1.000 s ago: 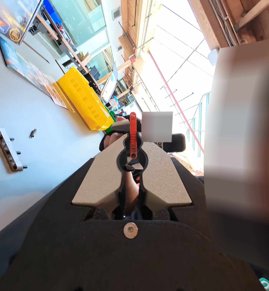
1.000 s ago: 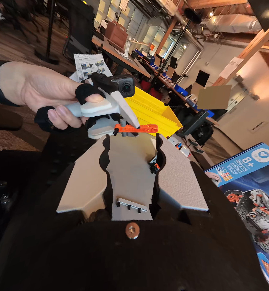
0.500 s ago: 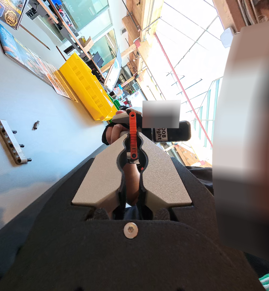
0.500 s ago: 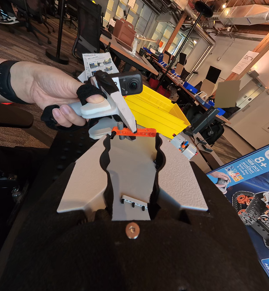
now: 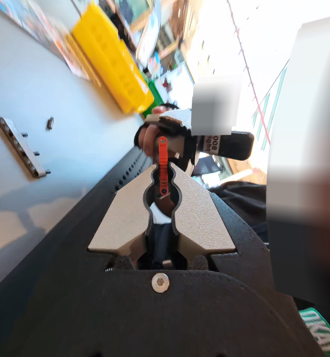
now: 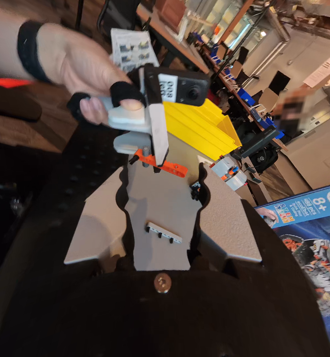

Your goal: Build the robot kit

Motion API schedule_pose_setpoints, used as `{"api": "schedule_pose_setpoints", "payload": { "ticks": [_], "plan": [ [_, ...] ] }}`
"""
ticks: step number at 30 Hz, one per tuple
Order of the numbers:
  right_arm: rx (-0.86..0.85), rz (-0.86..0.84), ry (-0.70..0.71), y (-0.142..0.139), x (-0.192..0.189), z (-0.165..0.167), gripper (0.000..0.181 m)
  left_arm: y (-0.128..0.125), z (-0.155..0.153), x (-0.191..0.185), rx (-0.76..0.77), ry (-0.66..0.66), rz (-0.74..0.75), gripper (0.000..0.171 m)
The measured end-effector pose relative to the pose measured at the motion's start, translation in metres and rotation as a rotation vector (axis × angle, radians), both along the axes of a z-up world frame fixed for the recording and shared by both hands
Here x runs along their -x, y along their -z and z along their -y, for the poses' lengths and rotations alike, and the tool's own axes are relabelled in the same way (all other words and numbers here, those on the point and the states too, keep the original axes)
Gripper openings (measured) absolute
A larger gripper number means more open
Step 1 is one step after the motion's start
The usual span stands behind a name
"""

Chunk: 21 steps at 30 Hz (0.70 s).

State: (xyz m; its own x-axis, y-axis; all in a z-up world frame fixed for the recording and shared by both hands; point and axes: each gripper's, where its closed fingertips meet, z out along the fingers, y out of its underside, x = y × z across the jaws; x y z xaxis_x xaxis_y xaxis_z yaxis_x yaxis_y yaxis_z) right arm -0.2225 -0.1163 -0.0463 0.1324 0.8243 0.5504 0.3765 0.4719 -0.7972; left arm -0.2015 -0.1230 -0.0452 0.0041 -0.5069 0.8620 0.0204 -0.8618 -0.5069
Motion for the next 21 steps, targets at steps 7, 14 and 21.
{"api": "schedule_pose_setpoints", "payload": {
  "ticks": [7, 14, 21],
  "plan": [
    [-0.029, 0.224, -0.169, 0.019, -0.009, 0.014, 0.026, 0.022, 0.019, -0.004, -0.021, 0.226, -0.211, 0.006],
    [0.052, 0.228, -0.187, 0.027, -0.013, 0.013, 0.006, 0.021, 0.008, -0.003, -0.042, 0.250, -0.185, 0.007],
    [0.194, 0.123, -0.130, 0.018, -0.025, -0.002, 0.006, -0.017, -0.009, 0.031, -0.588, 0.049, -0.114, 0.048]
  ]
}}
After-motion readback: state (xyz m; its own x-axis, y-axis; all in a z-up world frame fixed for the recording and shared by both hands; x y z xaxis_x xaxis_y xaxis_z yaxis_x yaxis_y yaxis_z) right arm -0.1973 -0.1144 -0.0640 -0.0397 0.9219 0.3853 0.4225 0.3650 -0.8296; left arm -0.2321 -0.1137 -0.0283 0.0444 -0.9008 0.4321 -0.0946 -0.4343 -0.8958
